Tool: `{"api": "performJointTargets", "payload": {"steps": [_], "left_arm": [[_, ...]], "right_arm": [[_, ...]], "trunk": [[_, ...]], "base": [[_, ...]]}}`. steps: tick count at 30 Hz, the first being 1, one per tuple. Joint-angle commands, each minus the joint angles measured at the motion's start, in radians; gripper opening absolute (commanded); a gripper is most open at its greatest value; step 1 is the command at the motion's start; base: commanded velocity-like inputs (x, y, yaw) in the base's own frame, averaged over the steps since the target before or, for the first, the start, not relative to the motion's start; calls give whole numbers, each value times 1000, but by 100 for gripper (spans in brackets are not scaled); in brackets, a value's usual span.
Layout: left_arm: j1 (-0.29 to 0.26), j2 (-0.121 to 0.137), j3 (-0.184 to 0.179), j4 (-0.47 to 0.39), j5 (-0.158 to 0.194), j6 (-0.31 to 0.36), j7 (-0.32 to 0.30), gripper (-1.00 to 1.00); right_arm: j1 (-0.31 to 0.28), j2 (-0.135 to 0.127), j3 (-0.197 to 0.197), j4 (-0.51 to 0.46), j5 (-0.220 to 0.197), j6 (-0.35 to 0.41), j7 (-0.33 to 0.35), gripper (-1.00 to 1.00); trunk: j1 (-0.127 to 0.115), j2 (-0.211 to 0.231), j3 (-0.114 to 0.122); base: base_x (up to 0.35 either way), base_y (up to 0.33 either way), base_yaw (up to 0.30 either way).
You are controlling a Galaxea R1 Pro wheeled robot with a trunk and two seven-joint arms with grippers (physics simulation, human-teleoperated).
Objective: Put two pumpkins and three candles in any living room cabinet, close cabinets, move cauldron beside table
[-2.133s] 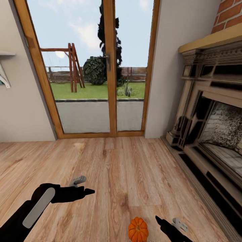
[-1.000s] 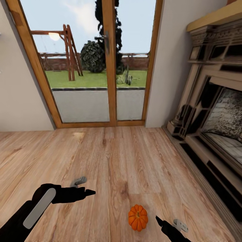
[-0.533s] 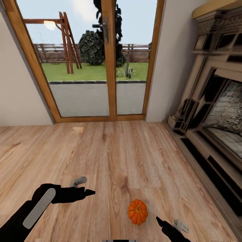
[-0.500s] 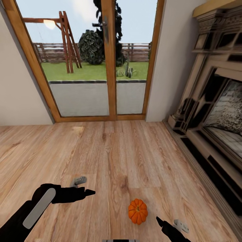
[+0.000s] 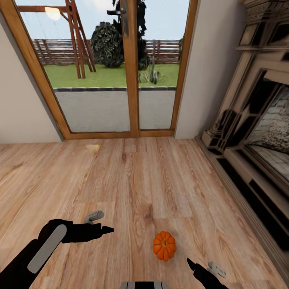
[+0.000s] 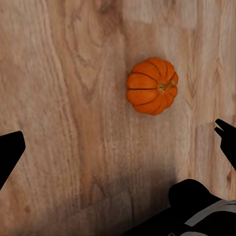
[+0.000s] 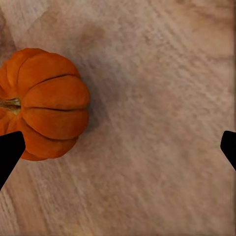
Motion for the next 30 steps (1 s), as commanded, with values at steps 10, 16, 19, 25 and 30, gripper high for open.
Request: {"api": "performJointTargets", "payload": {"steps": [10, 16, 19, 25, 30], "left_arm": [[-1, 6, -2, 0, 31, 2, -8, 100], [-1, 7, -3, 0, 34, 2, -8, 100], [-1, 7, -3, 0, 35, 2, -8, 100], [-1, 7, -4, 0, 35, 2, -8, 100], [0, 7, -4, 0, 35, 2, -8, 100]], "right_arm": [[-1, 0, 9, 0, -10, -4, 3, 100], [-1, 0, 9, 0, -10, -4, 3, 100], [-1, 0, 9, -1, -10, -4, 3, 100], [-1, 0, 9, 0, -10, -4, 3, 100], [-1, -1, 9, 1, -10, -5, 3, 100]], "trunk": [[0, 0, -1], [0, 0, -1], [0, 0, -1], [0, 0, -1], [0, 0, -1]], "base": [[33, 14, 0], [88, 33, 0], [60, 39, 0], [96, 73, 0], [33, 66, 0]]}}
